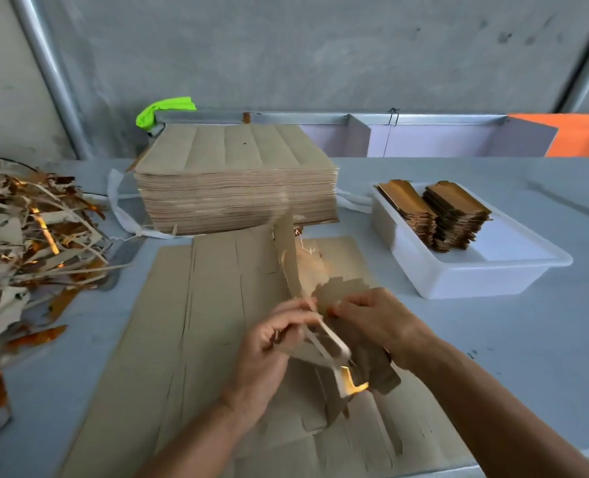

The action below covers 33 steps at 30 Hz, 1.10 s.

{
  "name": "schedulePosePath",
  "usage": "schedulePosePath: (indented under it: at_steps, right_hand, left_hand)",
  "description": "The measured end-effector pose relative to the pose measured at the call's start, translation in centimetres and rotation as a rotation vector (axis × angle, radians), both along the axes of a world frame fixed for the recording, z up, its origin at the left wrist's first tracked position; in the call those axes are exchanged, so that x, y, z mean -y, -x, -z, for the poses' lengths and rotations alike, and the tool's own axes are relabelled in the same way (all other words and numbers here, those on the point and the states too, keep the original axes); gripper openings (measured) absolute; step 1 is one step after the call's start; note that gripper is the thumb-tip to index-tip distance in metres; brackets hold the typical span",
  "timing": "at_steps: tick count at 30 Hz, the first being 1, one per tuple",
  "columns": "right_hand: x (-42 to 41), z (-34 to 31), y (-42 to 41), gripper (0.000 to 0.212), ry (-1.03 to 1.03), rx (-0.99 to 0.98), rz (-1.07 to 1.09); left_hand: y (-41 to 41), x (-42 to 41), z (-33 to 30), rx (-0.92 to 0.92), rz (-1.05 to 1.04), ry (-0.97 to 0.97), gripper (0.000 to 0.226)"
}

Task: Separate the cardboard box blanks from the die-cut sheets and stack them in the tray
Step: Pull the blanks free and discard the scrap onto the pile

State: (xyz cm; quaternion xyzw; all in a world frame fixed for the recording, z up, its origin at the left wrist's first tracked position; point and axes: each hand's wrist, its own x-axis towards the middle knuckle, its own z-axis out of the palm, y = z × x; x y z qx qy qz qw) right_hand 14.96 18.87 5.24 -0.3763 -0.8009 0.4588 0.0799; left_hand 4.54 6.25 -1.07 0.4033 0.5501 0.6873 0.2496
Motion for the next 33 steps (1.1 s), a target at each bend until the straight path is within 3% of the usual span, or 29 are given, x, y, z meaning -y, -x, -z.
schedulePosePath:
  at_steps: [5, 7, 9, 11, 14, 16, 18, 19, 20, 22, 23, 25, 29, 33]
  right_hand:
    - [0.1, -0.1, 0.5, 0.054, -0.026, 0.011, -0.020]
    - [-0.1, -0.2, 0.8, 0.049, -0.121, 0.049, -0.067]
    - [-0.5, -0.1, 1.1, 0.032, -0.199, 0.113, -0.090]
    - [-1.0, 0.2, 1.1, 0.019, -0.148, 0.118, -0.015]
    - [-2.0, 1.0, 0.2, 0.011, 0.087, -0.083, 0.235]
    - [-2.1, 1.5, -0.6, 0.012, 0.205, -0.236, 0.374]
    - [-1.5, 2.0, -1.0, 0.011, 0.266, -0.338, 0.449]
    - [-1.1, 2.3, -1.0, 0.011, 0.280, -0.378, 0.475]
    - [-0.6, 2.6, -0.9, 0.011, 0.291, -0.419, 0.500]
    - [0.1, 3.0, -0.7, 0.012, 0.309, -0.495, 0.540]
    - [0.4, 3.1, -0.6, 0.012, 0.309, -0.524, 0.555]
    - [0.7, 3.0, -0.5, 0.011, 0.303, -0.566, 0.579]
    - [-0.3, 2.5, -1.4, 0.013, 0.285, -0.666, 0.669]
    - [-2.9, 2.3, -3.1, 0.003, 0.110, -0.647, 0.773]
  left_hand:
    - [-1.3, -0.4, -0.1, 0.290, 0.084, -0.026, 0.015]
    - [-1.1, -0.5, -0.3, 0.368, 0.111, -0.032, 0.014]
    - [-0.6, -0.5, -0.3, 0.360, 0.105, -0.026, 0.011]
    - [0.2, -0.2, -0.2, 0.187, 0.015, 0.014, 0.018]
    - [1.9, 0.1, 0.1, -0.173, -0.210, 0.150, 0.028]
    - [2.7, 0.3, 0.2, -0.319, -0.282, 0.269, 0.023]
    - [2.2, 0.6, -0.3, -0.390, -0.223, 0.347, 0.009]
    - [1.5, 0.8, -0.9, -0.429, -0.137, 0.380, 0.018]
    - [0.6, 0.8, -1.3, -0.501, -0.047, 0.422, 0.042]
    - [-1.0, 0.6, -1.2, -0.820, 0.021, 0.464, 0.089]
    - [-1.5, 0.5, -0.9, -1.017, -0.008, 0.476, 0.099]
    - [-2.2, 0.3, -0.9, -1.189, -0.087, 0.507, 0.085]
    - [-1.5, 0.6, -1.0, -1.128, -0.053, 0.571, 0.068]
    - [-0.7, 1.5, -2.3, -1.174, -0.015, 0.545, 0.046]
